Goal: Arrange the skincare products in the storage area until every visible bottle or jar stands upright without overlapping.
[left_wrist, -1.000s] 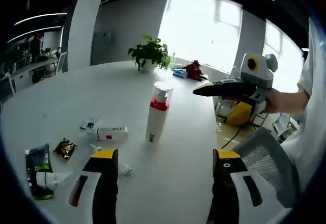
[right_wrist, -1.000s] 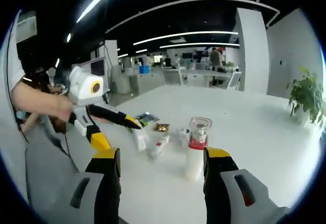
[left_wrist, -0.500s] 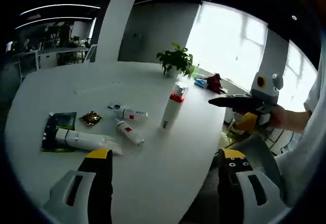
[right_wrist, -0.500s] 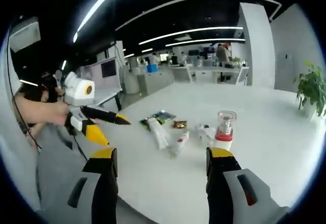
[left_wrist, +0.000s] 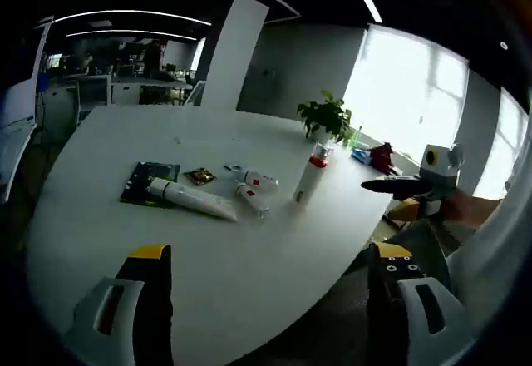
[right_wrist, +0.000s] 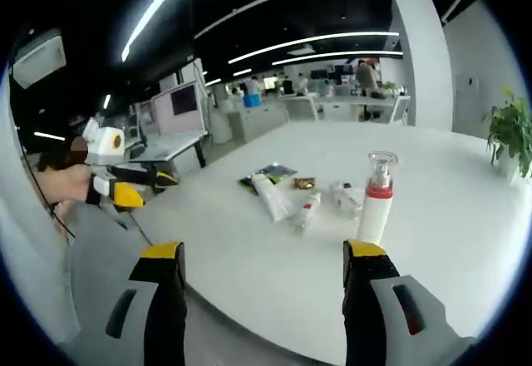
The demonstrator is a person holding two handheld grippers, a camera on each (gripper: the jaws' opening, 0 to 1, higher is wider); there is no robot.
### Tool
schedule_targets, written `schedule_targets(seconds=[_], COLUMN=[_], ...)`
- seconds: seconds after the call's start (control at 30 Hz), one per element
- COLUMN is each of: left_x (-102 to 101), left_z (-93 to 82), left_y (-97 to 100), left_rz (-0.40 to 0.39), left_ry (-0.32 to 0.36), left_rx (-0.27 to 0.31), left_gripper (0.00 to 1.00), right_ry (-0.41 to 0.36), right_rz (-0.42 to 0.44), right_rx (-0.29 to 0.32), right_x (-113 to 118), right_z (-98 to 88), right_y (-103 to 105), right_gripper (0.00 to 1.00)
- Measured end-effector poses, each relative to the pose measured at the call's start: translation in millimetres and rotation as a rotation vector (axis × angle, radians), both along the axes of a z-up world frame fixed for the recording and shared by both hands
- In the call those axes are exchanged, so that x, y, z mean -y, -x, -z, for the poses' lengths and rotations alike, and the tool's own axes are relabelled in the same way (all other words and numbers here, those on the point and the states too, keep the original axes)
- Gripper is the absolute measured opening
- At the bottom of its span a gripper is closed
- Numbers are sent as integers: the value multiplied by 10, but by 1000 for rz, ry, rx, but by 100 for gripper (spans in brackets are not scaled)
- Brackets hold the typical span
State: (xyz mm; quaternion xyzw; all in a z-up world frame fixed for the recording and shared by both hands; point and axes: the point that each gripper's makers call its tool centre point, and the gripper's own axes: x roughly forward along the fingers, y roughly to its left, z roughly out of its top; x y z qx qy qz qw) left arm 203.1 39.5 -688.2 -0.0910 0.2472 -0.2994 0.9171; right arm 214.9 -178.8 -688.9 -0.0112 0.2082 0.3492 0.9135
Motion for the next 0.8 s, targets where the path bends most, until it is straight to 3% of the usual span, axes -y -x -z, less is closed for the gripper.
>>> schedule_targets(seconds=[0.17,0.33,0.43,0.57,0.8], left_x=[-2,-26,-74,-103,-82], left_z=[-96,10,30,1,8], left_y=[86,102,84,76,77], left_rz=[-48,-38,-54,-83,-69], left_ry=[-10,-59,-50,-30,-50], left_rx=[21,19,33,43,52], left_gripper=[95,95,94,94,93], right_ry=[-42,-34,25,40,20], right_rz=[5,-4,-17,-53,-31], right_rx=[-8,5,-4,-21,-43], right_x=[-1,-23,-13,-66,-15], right_z=[39,43,136,171,197], right_y=[6,0,31,69,58], right_gripper=[86,96,96,99,99])
